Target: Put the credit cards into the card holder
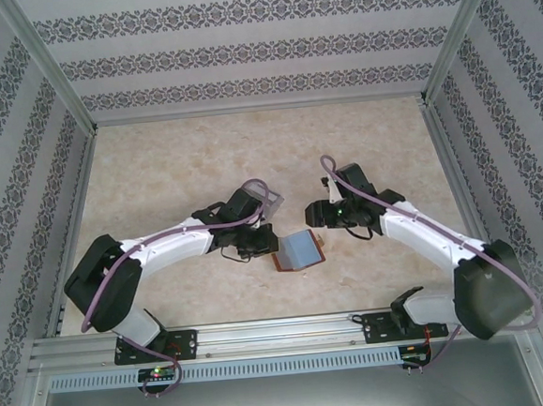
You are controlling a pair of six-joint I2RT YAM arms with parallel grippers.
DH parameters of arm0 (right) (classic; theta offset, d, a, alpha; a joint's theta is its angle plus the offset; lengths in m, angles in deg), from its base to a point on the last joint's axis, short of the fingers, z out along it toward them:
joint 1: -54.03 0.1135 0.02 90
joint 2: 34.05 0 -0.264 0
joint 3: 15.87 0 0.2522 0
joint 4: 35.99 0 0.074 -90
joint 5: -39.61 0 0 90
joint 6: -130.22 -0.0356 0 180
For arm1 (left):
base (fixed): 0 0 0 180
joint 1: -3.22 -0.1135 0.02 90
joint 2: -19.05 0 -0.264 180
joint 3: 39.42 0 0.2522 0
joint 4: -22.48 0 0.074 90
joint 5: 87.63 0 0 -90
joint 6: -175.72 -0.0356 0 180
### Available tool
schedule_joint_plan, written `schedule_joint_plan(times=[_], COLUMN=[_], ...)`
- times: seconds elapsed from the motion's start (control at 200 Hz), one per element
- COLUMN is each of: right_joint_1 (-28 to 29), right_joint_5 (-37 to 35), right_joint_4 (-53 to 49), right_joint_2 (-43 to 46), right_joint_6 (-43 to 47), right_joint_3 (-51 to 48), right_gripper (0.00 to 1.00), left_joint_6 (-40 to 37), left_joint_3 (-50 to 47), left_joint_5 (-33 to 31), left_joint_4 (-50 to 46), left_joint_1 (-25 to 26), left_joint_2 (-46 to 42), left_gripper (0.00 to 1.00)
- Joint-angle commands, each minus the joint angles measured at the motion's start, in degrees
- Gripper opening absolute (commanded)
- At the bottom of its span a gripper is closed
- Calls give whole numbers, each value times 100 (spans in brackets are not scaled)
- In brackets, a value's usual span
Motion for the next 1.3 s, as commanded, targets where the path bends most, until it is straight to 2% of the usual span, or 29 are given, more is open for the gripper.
schedule_joint_plan(times=[0.0, 0.17, 0.345, 0.61, 0.834, 1.059, 1.159, 1.294], right_joint_1=[43, 386, 794, 1120, 1129, 1129, 1126, 1143], right_joint_5=[424, 277, 313, 281, 8, -141, -369, -514], right_joint_4=[99, 44, -168, -346, -511, -521, -486, -433], right_joint_2=[-449, -1221, -2024, -2862, -3269, -3540, -3608, -3669], right_joint_6=[405, 940, 1369, 1890, 2113, 2238, 2292, 2349], right_joint_3=[665, 1540, 2491, 3292, 3513, 3633, 3673, 3716], right_gripper=[58, 63, 59, 62, 60, 58, 66, 65], left_joint_6=[59, -12, -38, 121, 299, 196, 172, 167], left_joint_3=[-153, -258, -401, -658, -986, -892, -869, -888], left_joint_5=[-258, -286, -405, -552, -738, -739, -751, -742], left_joint_4=[310, 300, 183, 479, 883, 739, 701, 696], left_joint_1=[52, 55, 52, 52, 54, 52, 53, 52], left_joint_2=[25, 16, -121, -177, -353, -351, -350, -338], left_gripper=[9, 9, 9, 9, 9, 9, 9, 10])
